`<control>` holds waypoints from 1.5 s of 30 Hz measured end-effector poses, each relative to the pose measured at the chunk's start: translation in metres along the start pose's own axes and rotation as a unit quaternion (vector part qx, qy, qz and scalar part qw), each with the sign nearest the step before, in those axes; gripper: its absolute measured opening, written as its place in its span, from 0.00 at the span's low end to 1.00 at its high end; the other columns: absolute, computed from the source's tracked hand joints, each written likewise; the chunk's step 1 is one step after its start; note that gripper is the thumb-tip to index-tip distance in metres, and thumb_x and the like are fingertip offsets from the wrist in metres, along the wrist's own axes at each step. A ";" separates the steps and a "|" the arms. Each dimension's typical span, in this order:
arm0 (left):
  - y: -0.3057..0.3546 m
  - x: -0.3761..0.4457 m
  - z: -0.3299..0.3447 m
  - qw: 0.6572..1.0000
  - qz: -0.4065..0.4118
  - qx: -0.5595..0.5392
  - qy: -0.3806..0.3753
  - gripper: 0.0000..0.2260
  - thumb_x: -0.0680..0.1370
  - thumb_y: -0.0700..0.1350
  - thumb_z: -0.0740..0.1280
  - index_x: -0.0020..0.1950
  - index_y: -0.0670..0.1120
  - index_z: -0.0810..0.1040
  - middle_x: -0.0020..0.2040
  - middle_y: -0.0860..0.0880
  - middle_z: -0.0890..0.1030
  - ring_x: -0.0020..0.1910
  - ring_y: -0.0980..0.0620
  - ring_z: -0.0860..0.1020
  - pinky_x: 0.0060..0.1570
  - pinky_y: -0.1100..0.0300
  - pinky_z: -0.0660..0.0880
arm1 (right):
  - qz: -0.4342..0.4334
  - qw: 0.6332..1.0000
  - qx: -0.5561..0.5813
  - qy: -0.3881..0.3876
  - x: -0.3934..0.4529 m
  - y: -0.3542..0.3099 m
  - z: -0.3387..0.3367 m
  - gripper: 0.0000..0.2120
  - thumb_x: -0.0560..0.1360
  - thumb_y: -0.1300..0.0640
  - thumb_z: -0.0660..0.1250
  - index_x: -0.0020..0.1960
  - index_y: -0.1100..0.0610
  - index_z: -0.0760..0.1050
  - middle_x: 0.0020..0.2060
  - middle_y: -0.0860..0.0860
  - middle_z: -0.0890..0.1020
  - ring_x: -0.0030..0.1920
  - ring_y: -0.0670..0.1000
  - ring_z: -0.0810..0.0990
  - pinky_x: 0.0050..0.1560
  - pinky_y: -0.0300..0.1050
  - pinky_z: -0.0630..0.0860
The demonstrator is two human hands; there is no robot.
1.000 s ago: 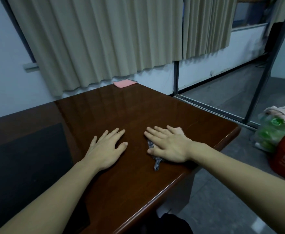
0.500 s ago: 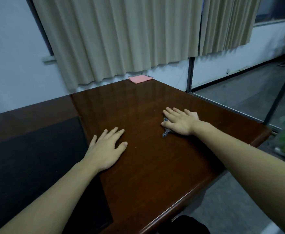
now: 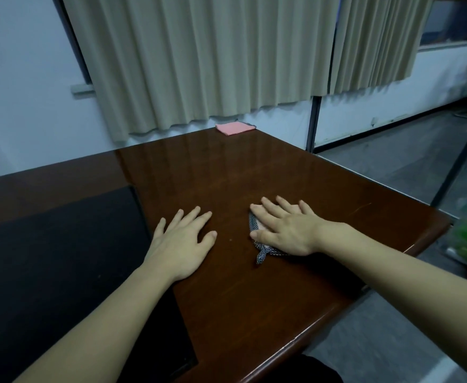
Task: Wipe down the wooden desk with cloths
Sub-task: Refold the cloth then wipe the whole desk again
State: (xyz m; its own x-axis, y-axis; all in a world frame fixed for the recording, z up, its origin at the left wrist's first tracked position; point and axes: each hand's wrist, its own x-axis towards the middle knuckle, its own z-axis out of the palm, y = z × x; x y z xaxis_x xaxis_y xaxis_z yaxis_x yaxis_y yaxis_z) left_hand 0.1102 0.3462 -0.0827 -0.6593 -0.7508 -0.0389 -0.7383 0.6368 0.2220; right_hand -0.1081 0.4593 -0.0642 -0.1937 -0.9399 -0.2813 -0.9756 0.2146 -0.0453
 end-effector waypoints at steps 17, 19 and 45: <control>0.001 -0.002 0.002 1.000 0.001 -0.009 0.015 0.26 0.84 0.64 0.49 0.82 0.61 0.54 0.83 0.56 0.51 0.82 0.51 0.47 0.79 0.45 0.41 | -0.001 0.999 0.011 0.032 0.029 -0.007 -0.007 0.31 0.82 0.33 0.40 0.82 0.40 0.38 0.82 0.46 0.41 0.82 0.53 0.39 0.78 0.64 0.37; 0.001 -0.002 0.002 1.000 0.001 -0.011 0.017 0.26 0.84 0.64 0.49 0.82 0.61 0.55 0.83 0.56 0.52 0.82 0.51 0.48 0.79 0.45 0.41 | -0.047 0.999 -0.002 0.026 -0.006 -0.022 0.002 0.30 0.82 0.33 0.40 0.81 0.39 0.36 0.81 0.45 0.39 0.81 0.51 0.38 0.78 0.63 0.36; -0.060 -0.062 -0.020 0.996 -0.049 -0.047 0.056 0.23 0.85 0.57 0.53 0.81 0.57 0.60 0.83 0.55 0.55 0.82 0.50 0.51 0.79 0.43 0.46 | -0.176 0.984 -0.003 0.038 -0.039 -0.114 0.022 0.30 0.83 0.34 0.44 0.81 0.38 0.39 0.82 0.43 0.41 0.81 0.47 0.37 0.78 0.60 0.34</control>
State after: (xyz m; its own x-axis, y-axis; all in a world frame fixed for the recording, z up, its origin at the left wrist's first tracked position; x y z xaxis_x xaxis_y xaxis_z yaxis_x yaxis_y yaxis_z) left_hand 0.1979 0.3512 -0.0739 -0.5614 -0.8264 0.0431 -0.7780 0.5449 0.3129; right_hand 0.0131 0.4777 -0.0695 0.1490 -0.9730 -0.1764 -0.9843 -0.1289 -0.1207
